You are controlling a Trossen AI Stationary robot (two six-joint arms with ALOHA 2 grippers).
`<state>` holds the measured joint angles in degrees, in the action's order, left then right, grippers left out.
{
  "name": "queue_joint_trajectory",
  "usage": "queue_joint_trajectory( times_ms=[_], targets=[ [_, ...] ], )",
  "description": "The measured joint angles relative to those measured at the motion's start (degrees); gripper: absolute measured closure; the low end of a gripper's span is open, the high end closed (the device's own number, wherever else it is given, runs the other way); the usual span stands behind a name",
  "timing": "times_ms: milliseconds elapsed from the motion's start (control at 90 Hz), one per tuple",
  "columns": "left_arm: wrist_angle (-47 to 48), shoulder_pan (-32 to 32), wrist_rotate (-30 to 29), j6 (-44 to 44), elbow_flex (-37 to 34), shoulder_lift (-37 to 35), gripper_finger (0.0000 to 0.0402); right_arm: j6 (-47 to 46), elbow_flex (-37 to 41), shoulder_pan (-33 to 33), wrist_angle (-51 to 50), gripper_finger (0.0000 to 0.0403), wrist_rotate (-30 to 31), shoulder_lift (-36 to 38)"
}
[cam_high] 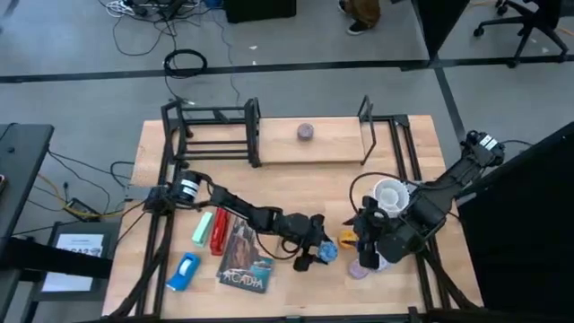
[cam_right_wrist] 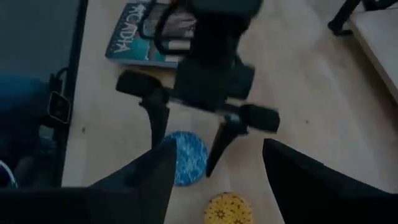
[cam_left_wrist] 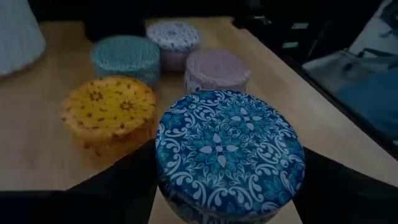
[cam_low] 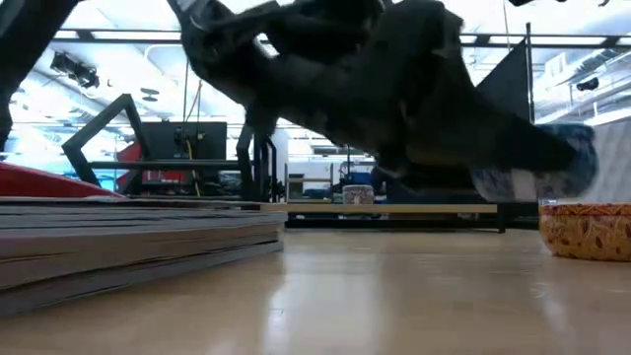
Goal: Stock shelves
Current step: Remove the blue scented candle from the shelf, then remove the red scented candle from the shelf
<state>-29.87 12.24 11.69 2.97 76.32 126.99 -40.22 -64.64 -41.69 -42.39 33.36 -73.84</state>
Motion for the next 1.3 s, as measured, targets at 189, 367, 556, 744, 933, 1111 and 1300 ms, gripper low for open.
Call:
queue_joint_trajectory(
  times_ms=[189, 367, 556, 744, 933, 1111, 1300],
  targets=[
    [0.34, -2.18, -1.94, -1.30, 0.19, 1.84, 0.0046, -0.53, 0.00, -0.15, 0.59, 0.0203, 0.05, 0.00],
    [0.05, -3.29, -2.06, -0.99, 0.36, 3.35, 0.0013, -1.70, 0.00, -0.15, 0.70, 0.0204, 0.04, -0.02],
    [0.44, -3.24, -2.08, 0.80, 0.37, 0.89, 0.0015, -1.68, 0.00, 0.01, 0.55, 0.0204, 0.06, -0.02],
    [10.83, -3.32, -5.53, 1.90, 0.47, -7.42, 0.0014, -1.22, 0.00, 0.17, -2.41, 0.0204, 0.04, -0.02],
    [22.49, -5.28, -24.19, 0.56, 0.41, -15.90, 0.0013, 0.39, 0.00, 0.22, -3.88, 0.0204, 0.16, -0.02],
    [23.56, -13.80, -36.01, 10.97, 0.37, -16.83, 0.0013, 2.79, 0.00, 0.67, -6.22, 0.0204, 1.32, -0.02],
    [18.91, -22.76, -43.60, 13.33, 0.41, -14.80, 0.0013, 3.38, 0.00, 0.74, -12.89, 0.0204, 4.27, -0.02]
  ],
)
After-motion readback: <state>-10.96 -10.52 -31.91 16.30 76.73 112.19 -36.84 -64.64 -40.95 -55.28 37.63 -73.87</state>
